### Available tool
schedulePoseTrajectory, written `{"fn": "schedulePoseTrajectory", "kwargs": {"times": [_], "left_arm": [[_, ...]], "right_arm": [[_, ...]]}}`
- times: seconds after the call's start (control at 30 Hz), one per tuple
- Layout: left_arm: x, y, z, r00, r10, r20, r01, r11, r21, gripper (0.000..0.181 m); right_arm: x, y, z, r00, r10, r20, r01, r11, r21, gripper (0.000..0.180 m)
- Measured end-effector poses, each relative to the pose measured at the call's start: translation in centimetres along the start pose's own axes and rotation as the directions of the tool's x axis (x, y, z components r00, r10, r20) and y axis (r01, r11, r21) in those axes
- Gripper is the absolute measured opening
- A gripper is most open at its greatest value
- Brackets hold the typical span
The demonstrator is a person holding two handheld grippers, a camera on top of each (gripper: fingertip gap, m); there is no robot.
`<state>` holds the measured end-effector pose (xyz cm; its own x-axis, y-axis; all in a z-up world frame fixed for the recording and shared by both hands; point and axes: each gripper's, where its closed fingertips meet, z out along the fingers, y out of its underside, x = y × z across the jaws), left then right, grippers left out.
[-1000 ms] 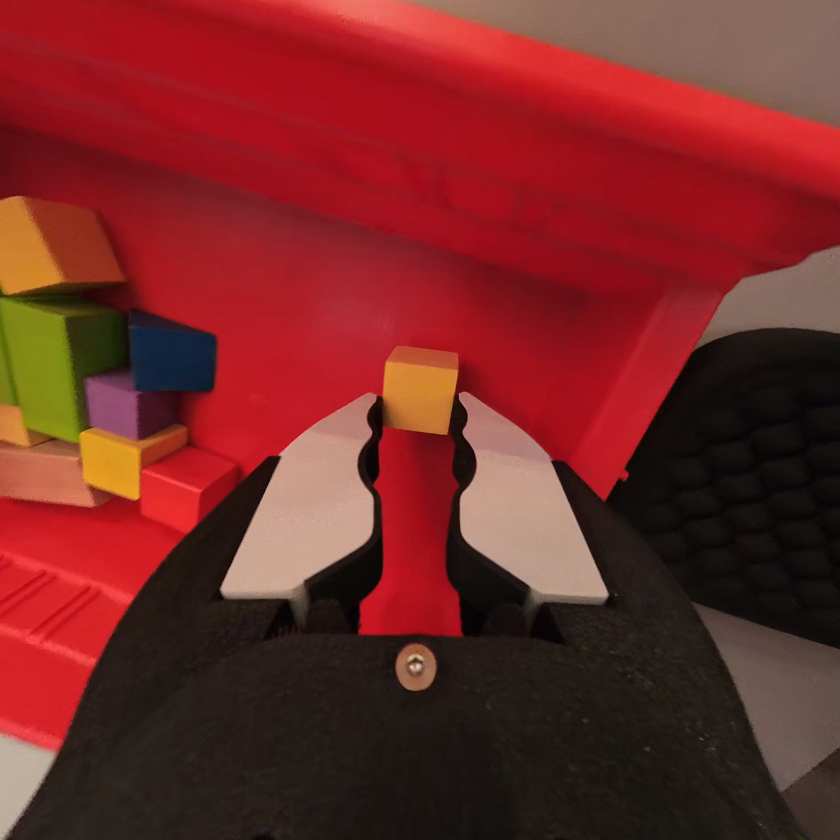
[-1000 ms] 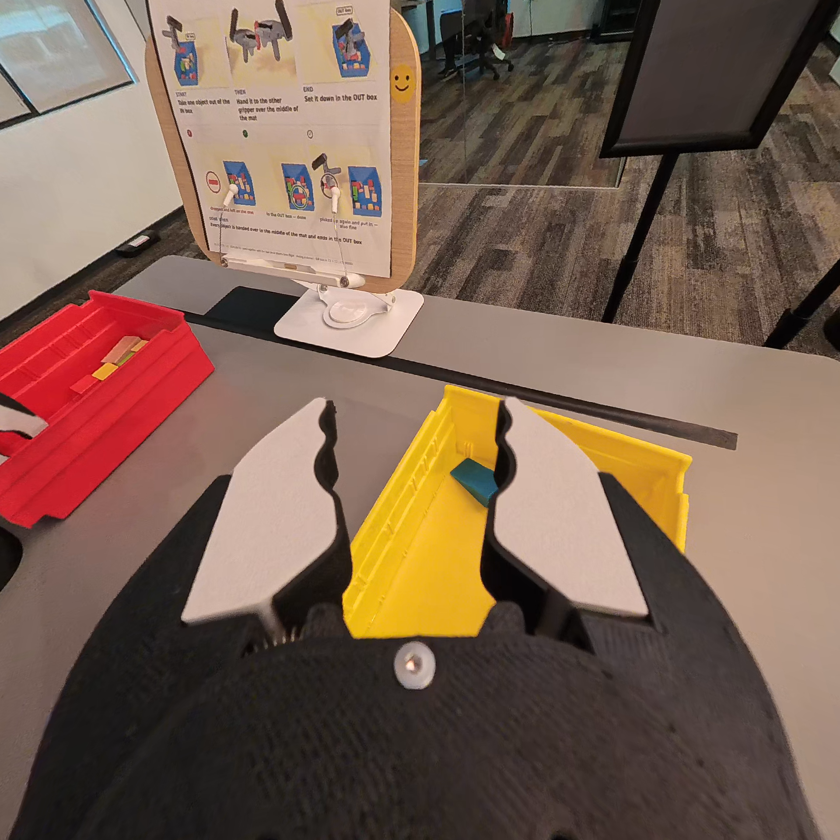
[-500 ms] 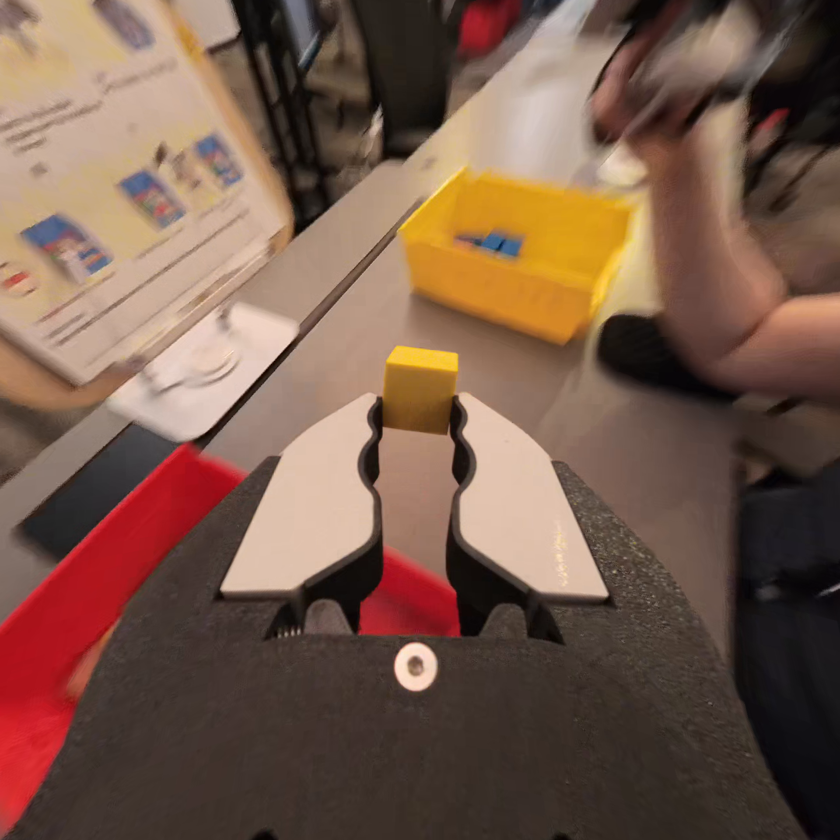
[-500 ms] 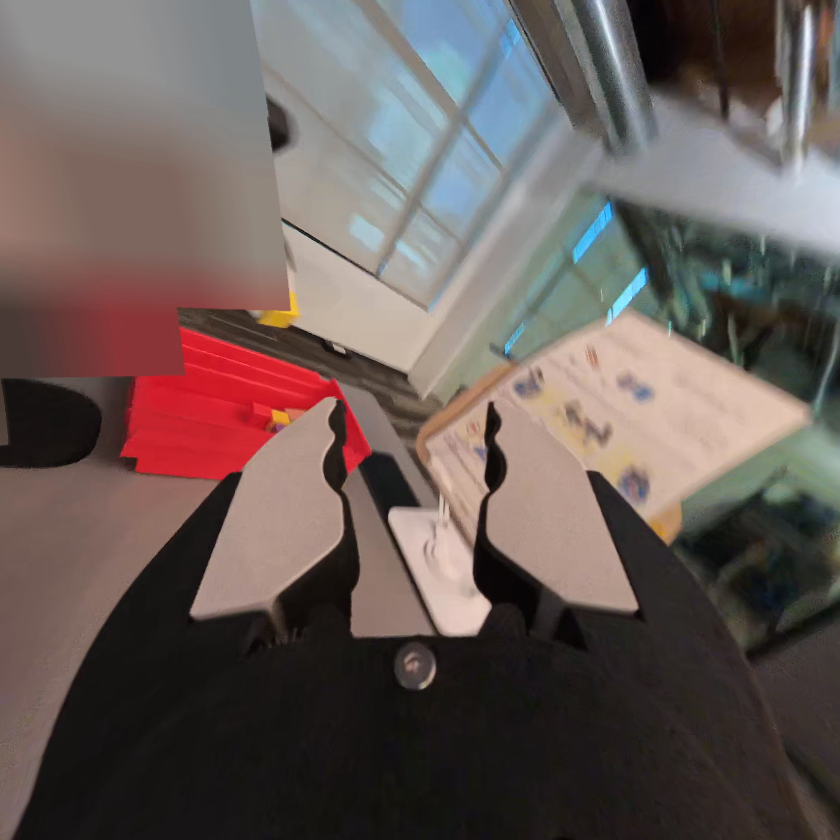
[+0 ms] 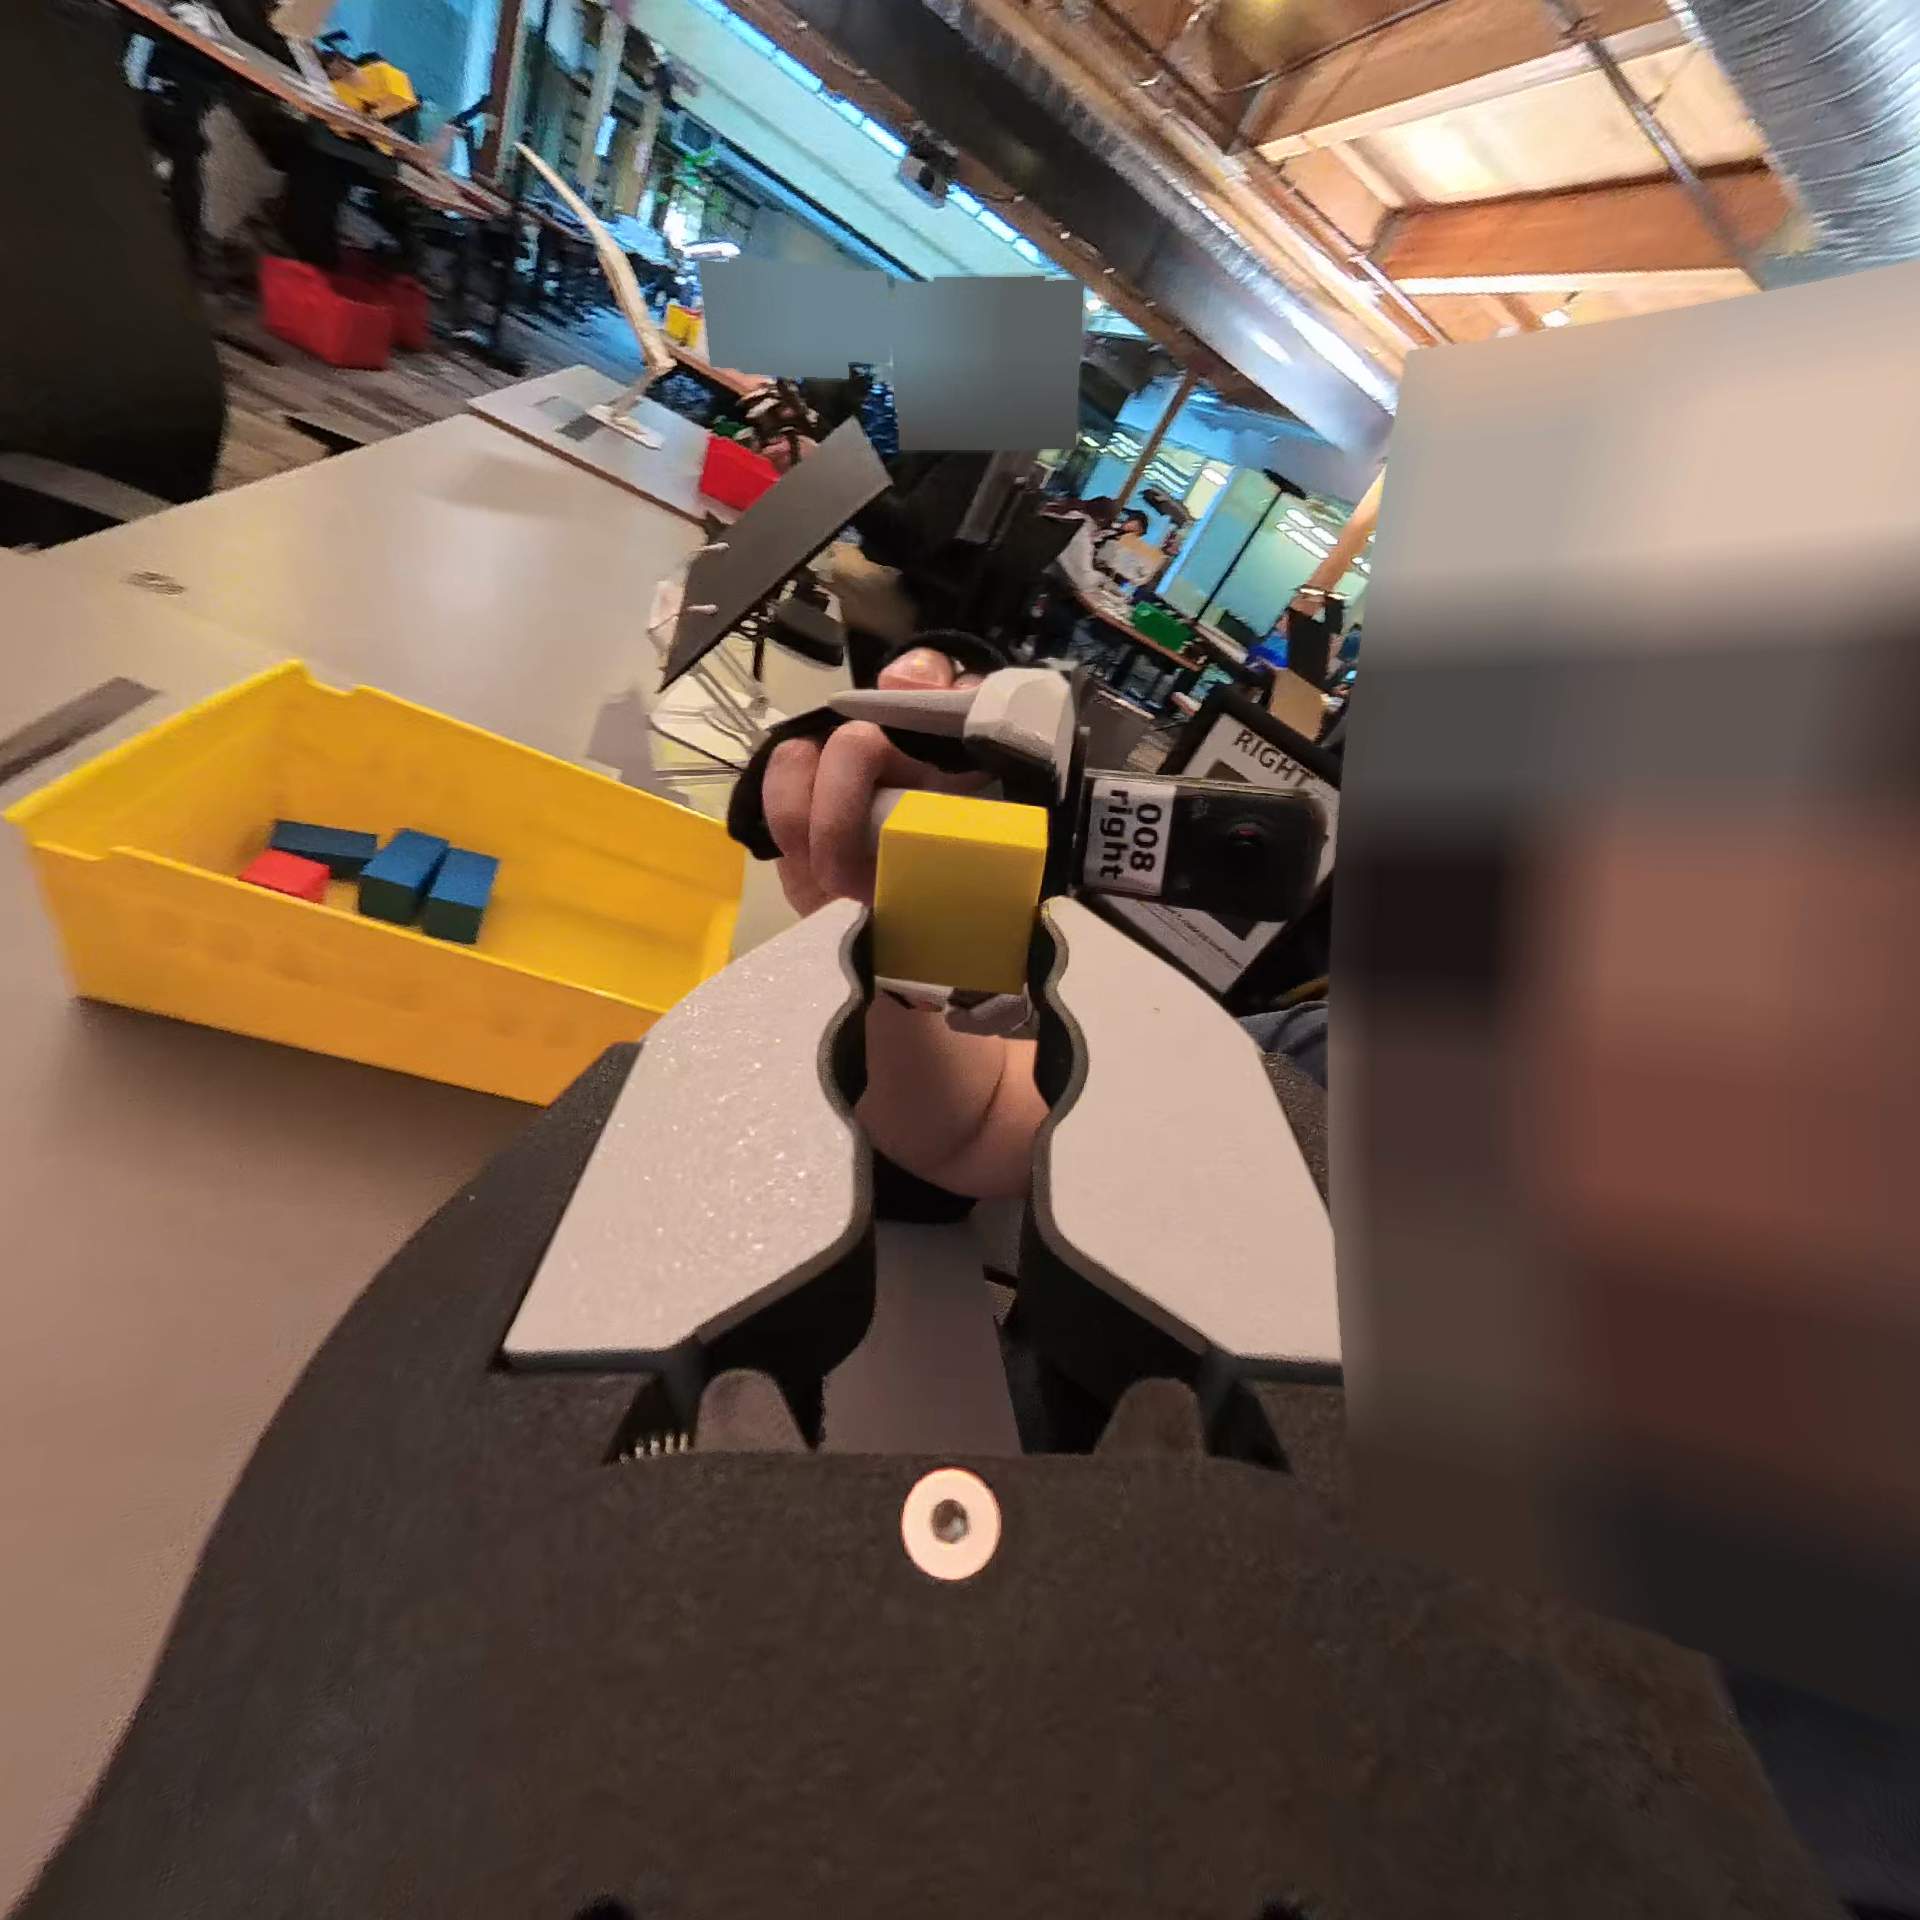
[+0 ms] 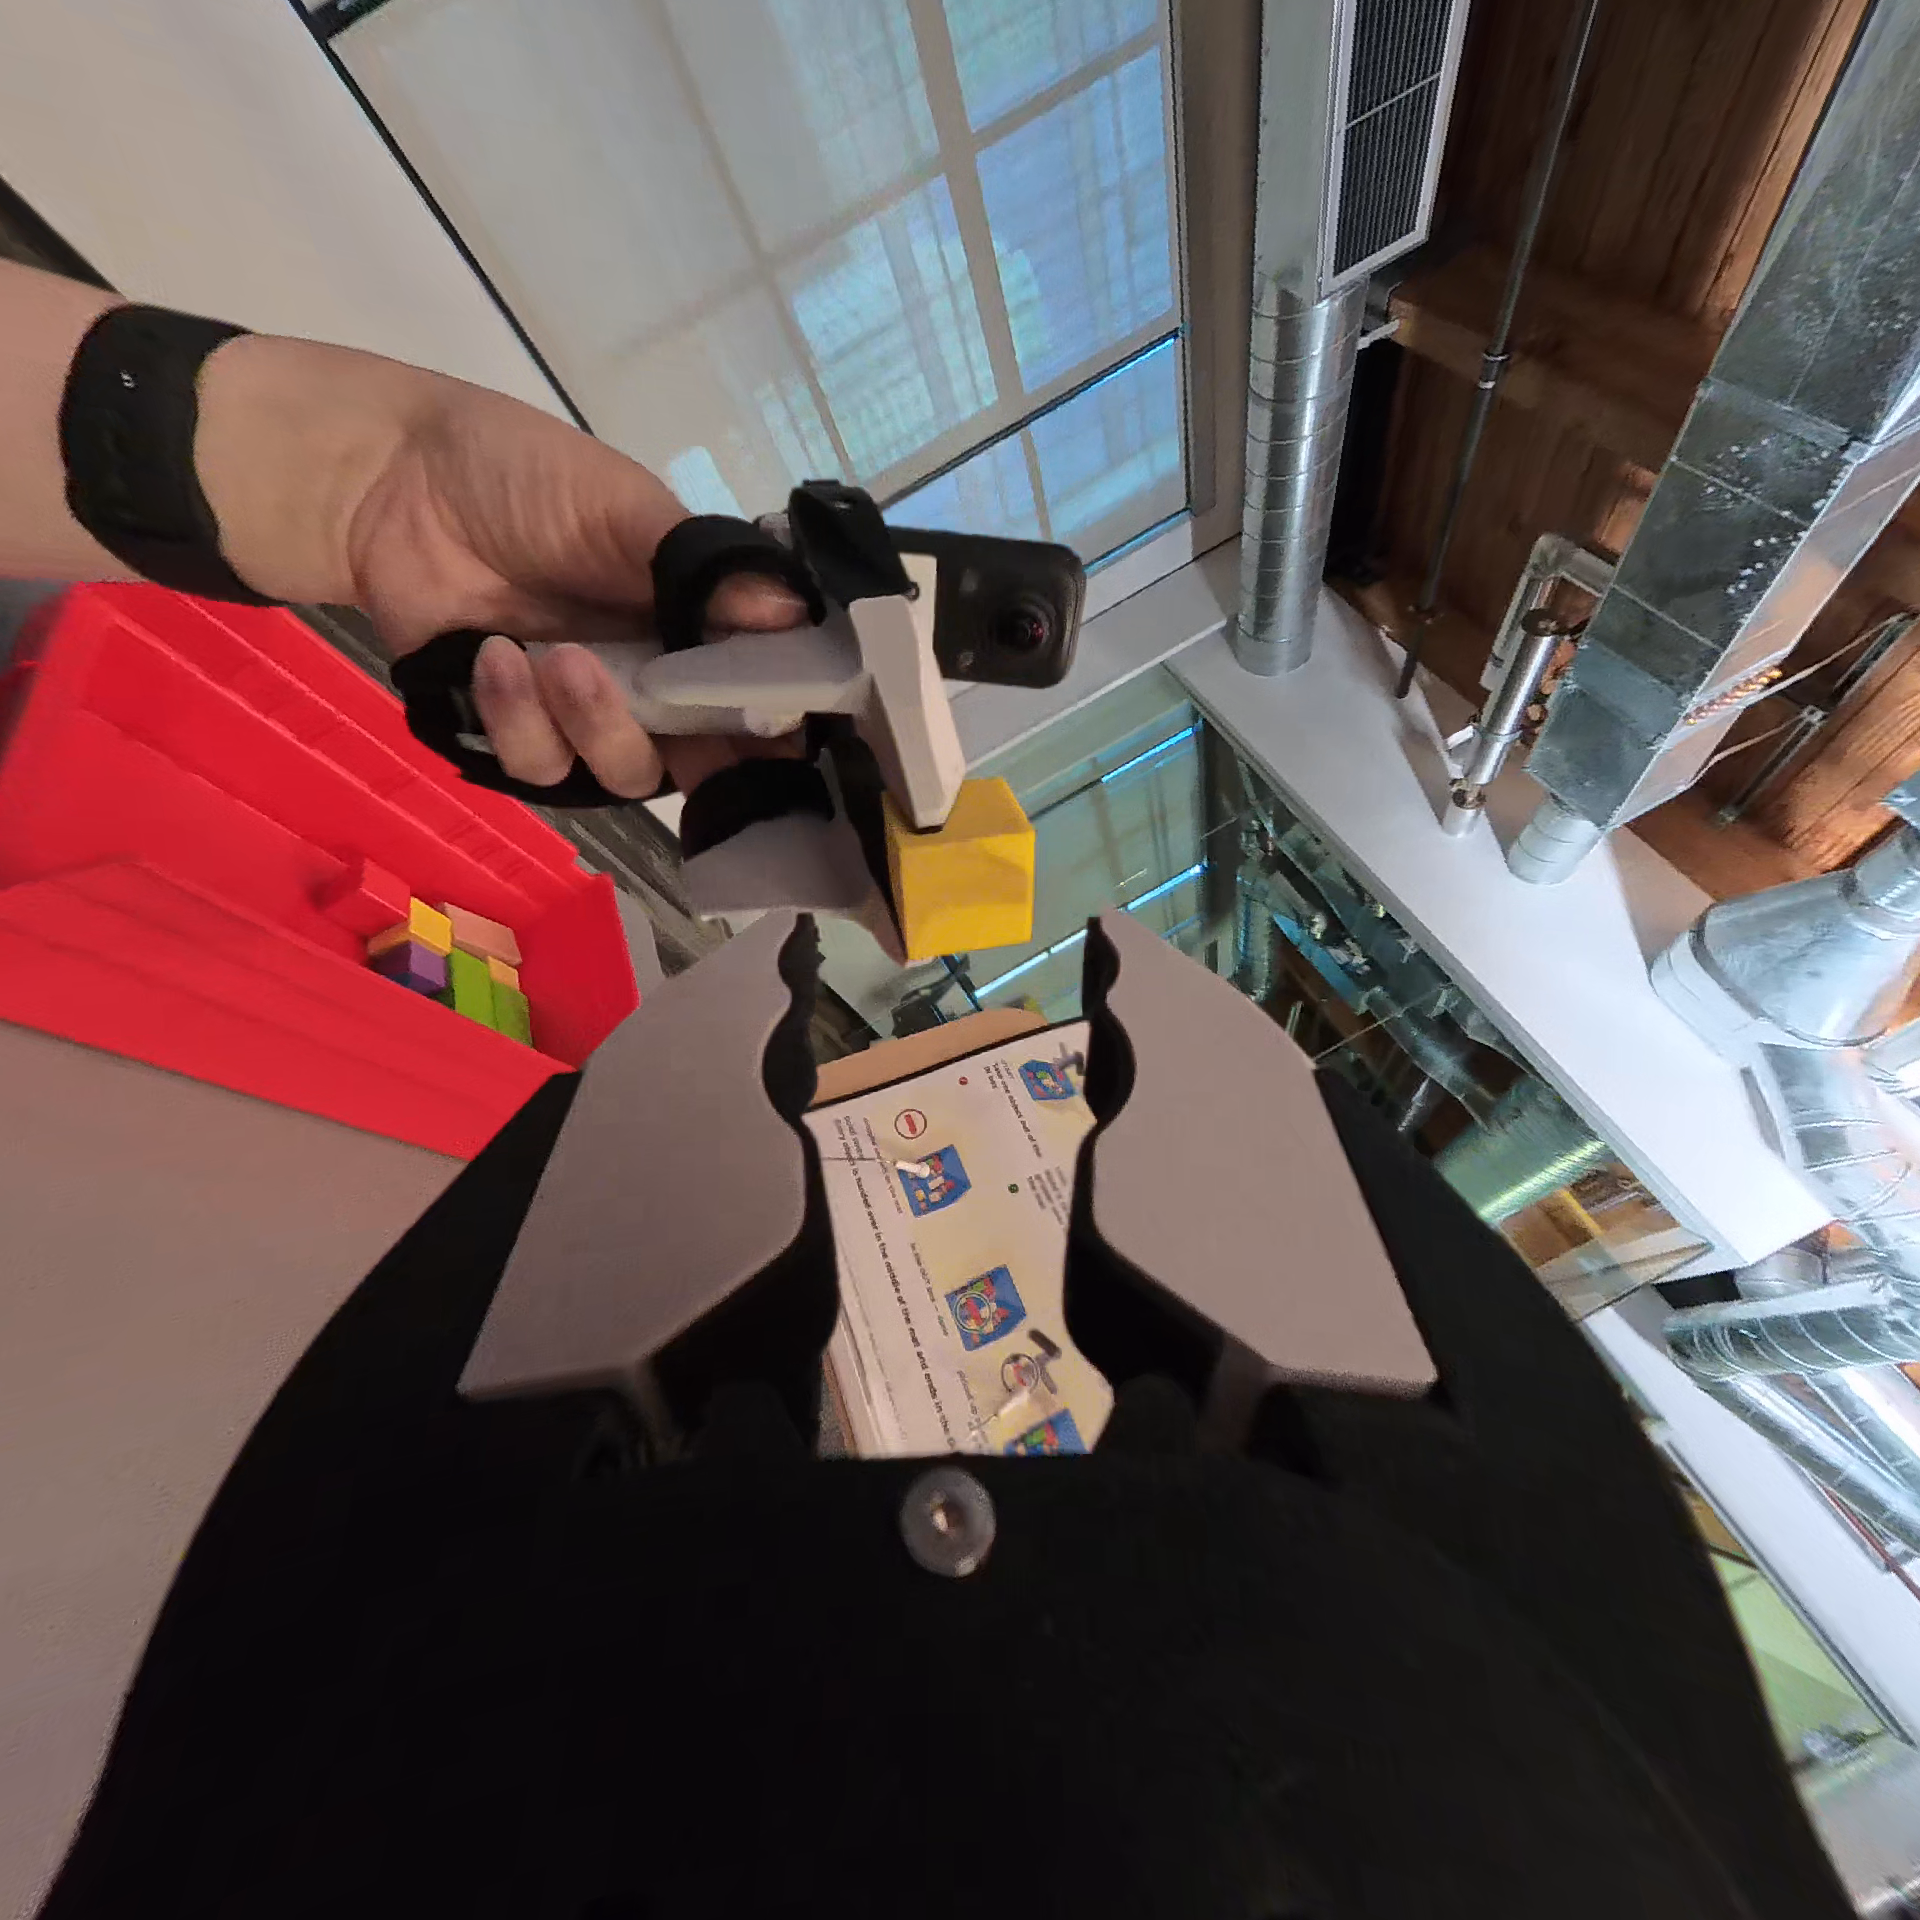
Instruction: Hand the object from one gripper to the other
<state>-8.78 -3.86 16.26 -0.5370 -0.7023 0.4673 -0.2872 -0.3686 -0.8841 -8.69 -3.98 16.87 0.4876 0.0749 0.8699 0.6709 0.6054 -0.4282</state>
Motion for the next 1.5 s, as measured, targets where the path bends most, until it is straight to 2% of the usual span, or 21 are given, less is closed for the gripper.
{"fn": "schedulePoseTrajectory", "kwargs": {"times": [0.17,0.3,0.4,0.47,0.53,0.6,0.67,0.77,0.87,0.97,1.03,1.1,1.13,1.33,1.5], "left_arm": [[-0.3,1.8,0.7,0.999,-0.001,-0.034,0.0,1.0,-0.028,0.028],[-0.2,2.5,1.0,0.999,0.022,-0.032,-0.024,0.998,-0.06,0.028],[-0.3,2.6,0.9,0.998,0.065,-0.002,-0.065,0.996,-0.062,0.028],[-0.2,2.4,0.7,0.997,0.077,0.014,-0.076,0.996,-0.045,0.037],[-1.0,2.2,0.0,0.99,0.101,0.094,-0.097,0.994,-0.051,0.046],[-1.6,2.2,-0.9,0.975,0.141,0.174,-0.131,0.989,-0.07,0.048],[-1.5,2.5,-1.6,0.963,0.162,0.214,-0.143,0.984,-0.105,0.047],[-1.6,3.0,-2.1,0.946,0.191,0.262,-0.155,0.976,-0.152,0.046],[-1.5,3.4,-2.0,0.943,0.2,0.267,-0.155,0.971,-0.181,0.044],[-1.9,3.6,-2.0,0.937,0.204,0.284,-0.152,0.969,-0.195,0.043],[-2.2,3.8,-2.2,0.932,0.2,0.302,-0.142,0.969,-0.204,0.042],[-2.7,3.8,-2.5,0.925,0.194,0.327,-0.131,0.97,-0.206,0.041],[-2.8,3.8,-2.6,0.923,0.193,0.332,-0.128,0.97,-0.207,0.041],[-3.0,3.6,-3.1,0.922,0.187,0.341,-0.123,0.972,-0.2,0.04],[-2.8,3.5,-3.4,0.922,0.188,0.339,-0.126,0.973,-0.196,0.039]], "right_arm": [[-1.0,0.2,0.5,0.999,0.0,0.041,0.001,1.0,-0.013,0.046],[-1.9,0.4,0.8,0.997,-0.017,0.072,0.019,1.0,-0.02,0.03],[-2.0,0.4,0.7,0.996,-0.008,0.086,0.01,1.0,-0.028,0.028],[-1.9,0.2,0.4,0.992,0.041,0.115,-0.04,0.999,-0.011,0.028],[-0.5,0.6,-1.0,0.984,0.115,0.14,-0.113,0.993,-0.024,0.028],[2.4,3.4,-3.7,0.966,0.227,0.122,-0.209,0.968,-0.14,0.028],[5.2,8.4,-7.6,0.914,0.404,0.025,-0.372,0.862,-0.345,0.028],[5.3,17.6,-14.4,0.793,0.584,-0.173,-0.544,0.55,-0.634,0.028],[0.4,25.5,-19.7,0.696,0.667,-0.267,-0.503,0.186,-0.844,0.029],[-3.9,31.3,-22.1,0.651,0.68,-0.338,-0.42,-0.048,-0.906,0.029],[-5.8,33.9,-22.7,0.626,0.687,-0.369,-0.401,-0.122,-0.908,0.029],[-7.5,35.0,-22.6,0.556,0.727,-0.402,-0.415,-0.177,-0.893,0.029],[-8.1,35.6,-22.9,0.547,0.724,-0.419,-0.407,-0.208,-0.889,0.029],[-10.0,37.5,-24.1,0.545,0.694,-0.47,-0.34,-0.329,-0.881,0.029],[-11.1,38.1,-24.6,0.554,0.68,-0.481,-0.292,-0.383,-0.877,0.029]]}}
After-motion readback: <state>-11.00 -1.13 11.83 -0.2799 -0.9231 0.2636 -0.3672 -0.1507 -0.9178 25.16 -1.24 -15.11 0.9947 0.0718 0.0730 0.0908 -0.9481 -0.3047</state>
